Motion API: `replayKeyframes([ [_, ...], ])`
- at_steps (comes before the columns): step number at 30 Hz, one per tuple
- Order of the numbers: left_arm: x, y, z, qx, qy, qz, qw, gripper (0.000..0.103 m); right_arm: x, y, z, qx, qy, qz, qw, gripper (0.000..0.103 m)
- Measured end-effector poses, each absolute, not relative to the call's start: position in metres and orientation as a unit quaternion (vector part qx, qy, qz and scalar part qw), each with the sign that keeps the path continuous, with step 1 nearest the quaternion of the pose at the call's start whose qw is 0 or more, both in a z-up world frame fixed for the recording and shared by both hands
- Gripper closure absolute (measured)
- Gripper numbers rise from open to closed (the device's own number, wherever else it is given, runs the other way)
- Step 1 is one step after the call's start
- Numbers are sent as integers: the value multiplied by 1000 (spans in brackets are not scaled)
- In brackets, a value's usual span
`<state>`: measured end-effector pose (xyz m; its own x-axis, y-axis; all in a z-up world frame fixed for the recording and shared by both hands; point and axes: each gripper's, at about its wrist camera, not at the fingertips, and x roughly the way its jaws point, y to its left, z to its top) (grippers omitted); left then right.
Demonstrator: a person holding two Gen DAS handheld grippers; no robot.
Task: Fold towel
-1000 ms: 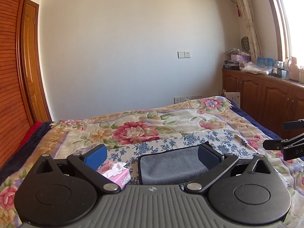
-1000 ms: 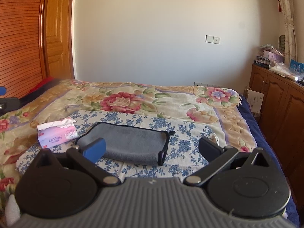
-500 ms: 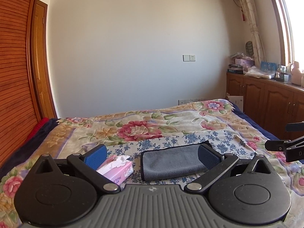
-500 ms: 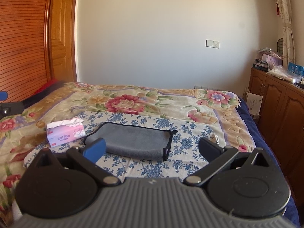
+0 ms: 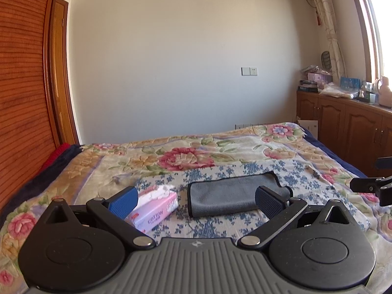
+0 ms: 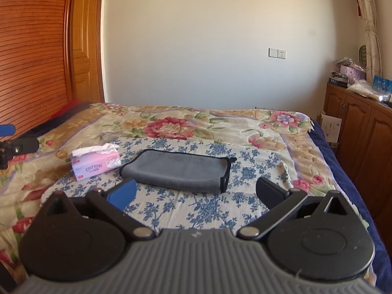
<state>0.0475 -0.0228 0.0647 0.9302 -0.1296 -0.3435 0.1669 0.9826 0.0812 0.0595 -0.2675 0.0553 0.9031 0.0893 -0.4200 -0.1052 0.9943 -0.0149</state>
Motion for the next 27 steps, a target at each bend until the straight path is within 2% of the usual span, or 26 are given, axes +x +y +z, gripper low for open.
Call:
replayKeyframes([
  [27,25,-5,-3,60,188,-61,978,0,26,-271,19,-21,198,23,980,0],
])
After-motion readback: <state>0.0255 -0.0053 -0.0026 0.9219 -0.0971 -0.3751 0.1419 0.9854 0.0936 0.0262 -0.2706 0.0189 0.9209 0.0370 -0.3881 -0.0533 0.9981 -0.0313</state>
